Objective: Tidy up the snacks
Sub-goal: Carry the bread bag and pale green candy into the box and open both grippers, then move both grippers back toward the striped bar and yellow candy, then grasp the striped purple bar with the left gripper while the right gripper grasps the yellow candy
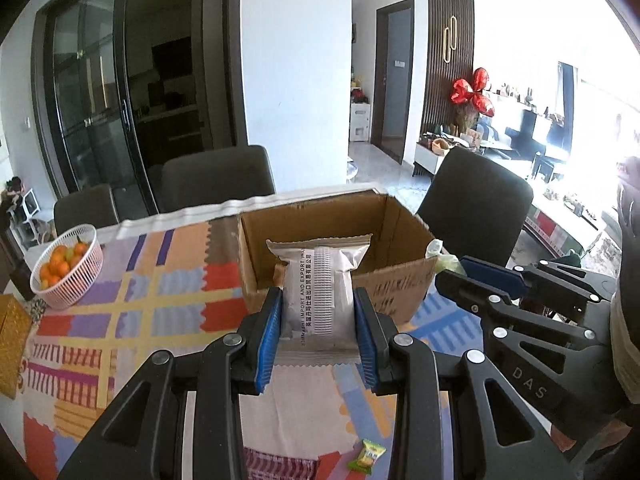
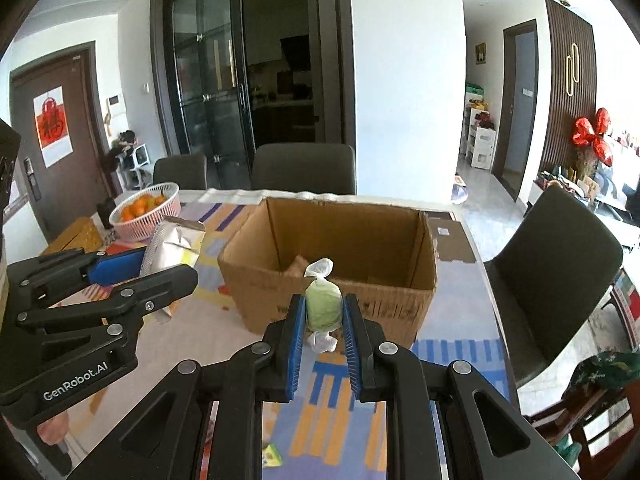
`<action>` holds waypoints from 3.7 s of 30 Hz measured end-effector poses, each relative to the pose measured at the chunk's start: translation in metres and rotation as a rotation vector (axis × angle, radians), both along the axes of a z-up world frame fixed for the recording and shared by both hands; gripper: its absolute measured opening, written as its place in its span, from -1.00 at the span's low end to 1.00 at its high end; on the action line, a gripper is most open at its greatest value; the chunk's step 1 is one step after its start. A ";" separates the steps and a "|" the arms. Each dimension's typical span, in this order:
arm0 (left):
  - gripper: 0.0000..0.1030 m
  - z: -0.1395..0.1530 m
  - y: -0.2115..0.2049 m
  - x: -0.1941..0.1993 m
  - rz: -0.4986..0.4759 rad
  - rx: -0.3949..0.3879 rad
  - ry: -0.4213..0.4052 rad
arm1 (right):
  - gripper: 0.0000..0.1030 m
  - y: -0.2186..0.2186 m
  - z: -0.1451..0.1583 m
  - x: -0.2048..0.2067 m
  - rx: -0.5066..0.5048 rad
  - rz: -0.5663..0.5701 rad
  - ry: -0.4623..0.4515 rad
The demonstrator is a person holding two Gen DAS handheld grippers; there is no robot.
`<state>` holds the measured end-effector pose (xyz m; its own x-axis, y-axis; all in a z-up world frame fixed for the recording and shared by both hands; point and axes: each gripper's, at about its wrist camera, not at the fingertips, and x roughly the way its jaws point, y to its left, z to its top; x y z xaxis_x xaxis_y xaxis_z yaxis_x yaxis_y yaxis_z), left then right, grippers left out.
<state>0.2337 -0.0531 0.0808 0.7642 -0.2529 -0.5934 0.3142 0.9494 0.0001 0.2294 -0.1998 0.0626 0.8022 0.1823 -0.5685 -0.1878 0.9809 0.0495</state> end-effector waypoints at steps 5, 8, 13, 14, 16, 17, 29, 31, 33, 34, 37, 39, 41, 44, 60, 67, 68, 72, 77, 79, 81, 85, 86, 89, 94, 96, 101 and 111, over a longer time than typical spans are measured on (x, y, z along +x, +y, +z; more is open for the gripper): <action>-0.32 0.005 -0.005 0.014 0.007 0.025 -0.013 | -0.62 -0.006 0.004 0.012 0.005 -0.009 0.003; -0.32 0.006 -0.007 0.024 0.011 0.027 -0.013 | -0.62 -0.010 0.004 0.022 0.010 -0.016 0.013; -0.32 0.004 -0.012 0.041 0.013 0.032 -0.008 | -0.62 -0.013 0.004 0.039 0.006 -0.022 0.021; -0.32 0.003 -0.013 0.045 0.013 0.033 -0.005 | -0.62 -0.014 0.004 0.043 0.006 -0.024 0.023; -0.32 0.000 -0.015 0.053 0.012 0.035 0.002 | -0.62 -0.014 0.002 0.049 0.005 -0.024 0.027; -0.32 -0.001 -0.016 0.058 0.013 0.040 0.004 | -0.62 -0.015 0.001 0.053 0.004 -0.024 0.030; -0.32 -0.035 -0.020 0.114 0.035 0.048 0.079 | -0.62 -0.019 -0.026 0.100 0.000 -0.022 0.082; -0.32 -0.039 -0.021 0.120 0.033 0.050 0.089 | -0.62 -0.020 -0.029 0.105 0.005 -0.025 0.087; -0.32 -0.043 -0.023 0.125 0.033 0.052 0.097 | -0.61 -0.021 -0.033 0.109 0.008 -0.027 0.093; -0.31 -0.044 -0.025 0.127 0.032 0.055 0.098 | -0.62 -0.022 -0.035 0.112 0.010 -0.027 0.101; -0.08 -0.046 -0.024 0.129 0.046 0.057 0.091 | -0.61 -0.021 -0.039 0.118 0.005 -0.030 0.112; 0.14 -0.046 -0.020 0.129 0.070 0.046 0.092 | -0.46 -0.019 -0.041 0.120 -0.009 -0.051 0.108; 0.14 -0.045 -0.018 0.125 0.073 0.043 0.087 | -0.21 -0.017 -0.041 0.117 -0.041 -0.072 0.103; 0.16 -0.042 -0.015 0.117 0.072 0.050 0.081 | -0.21 -0.013 -0.040 0.108 -0.060 -0.067 0.082; 0.30 -0.025 0.023 0.034 0.076 0.027 0.048 | -0.21 0.006 -0.019 0.039 -0.048 -0.048 0.020; 0.34 -0.035 0.039 0.002 0.097 0.032 0.064 | -0.13 0.020 -0.021 0.004 -0.067 -0.047 0.001; 0.36 -0.037 0.040 -0.002 0.101 0.036 0.065 | -0.13 0.022 -0.024 -0.002 -0.063 -0.041 0.006; 0.39 -0.050 0.048 -0.020 0.105 0.041 0.088 | -0.13 0.032 -0.038 -0.018 -0.052 -0.019 0.037; 0.39 -0.072 0.058 -0.033 0.135 0.039 0.139 | -0.13 0.042 -0.063 -0.031 -0.048 0.007 0.104; 0.40 -0.084 0.064 -0.037 0.153 0.018 0.175 | -0.13 0.045 -0.074 -0.035 -0.047 0.010 0.133; 0.42 -0.095 0.066 -0.040 0.168 0.013 0.201 | -0.13 0.048 -0.085 -0.038 -0.048 0.015 0.163; 0.47 -0.120 0.072 -0.045 0.159 -0.001 0.256 | -0.13 0.054 -0.107 -0.041 -0.061 0.032 0.214; 0.54 -0.125 0.073 -0.046 0.156 0.003 0.265 | -0.13 0.055 -0.113 -0.041 -0.066 0.034 0.228; 0.67 -0.140 0.073 -0.050 0.106 0.031 0.283 | -0.13 0.058 -0.129 -0.042 -0.066 0.043 0.280; 0.79 -0.163 0.073 -0.054 0.022 0.093 0.320 | -0.13 0.064 -0.156 -0.042 -0.076 0.050 0.355; 0.80 -0.171 0.073 -0.053 -0.012 0.107 0.338 | -0.13 0.065 -0.162 -0.042 -0.083 0.053 0.375; 0.89 -0.186 0.069 -0.048 -0.110 0.115 0.386 | -0.04 0.072 -0.175 -0.043 -0.107 0.066 0.414; 0.90 -0.210 0.057 -0.030 -0.128 0.183 0.410 | -0.04 0.067 -0.188 -0.036 -0.103 0.046 0.458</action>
<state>0.2033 0.0040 -0.1293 0.4266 -0.1932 -0.8835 0.4382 0.8987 0.0150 0.1934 -0.1329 -0.1255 0.4569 0.1359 -0.8791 -0.2125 0.9763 0.0404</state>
